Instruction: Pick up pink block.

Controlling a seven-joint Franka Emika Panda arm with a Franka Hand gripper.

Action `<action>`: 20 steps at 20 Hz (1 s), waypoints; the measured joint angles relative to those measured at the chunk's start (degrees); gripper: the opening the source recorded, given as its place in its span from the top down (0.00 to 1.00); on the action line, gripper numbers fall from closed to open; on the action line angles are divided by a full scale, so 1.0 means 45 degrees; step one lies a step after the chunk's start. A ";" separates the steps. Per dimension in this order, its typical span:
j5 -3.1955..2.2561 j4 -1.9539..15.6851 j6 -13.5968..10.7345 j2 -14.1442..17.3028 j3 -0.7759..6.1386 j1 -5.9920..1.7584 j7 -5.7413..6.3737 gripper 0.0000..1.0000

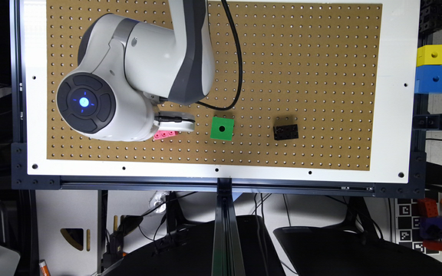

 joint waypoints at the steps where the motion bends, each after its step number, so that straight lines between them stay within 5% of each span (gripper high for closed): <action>1: 0.0000 0.0066 -0.0001 0.0004 0.0031 0.0004 0.0001 0.00; 20: 0.0000 0.1256 0.0446 0.1691 0.0112 0.0006 0.0001 0.00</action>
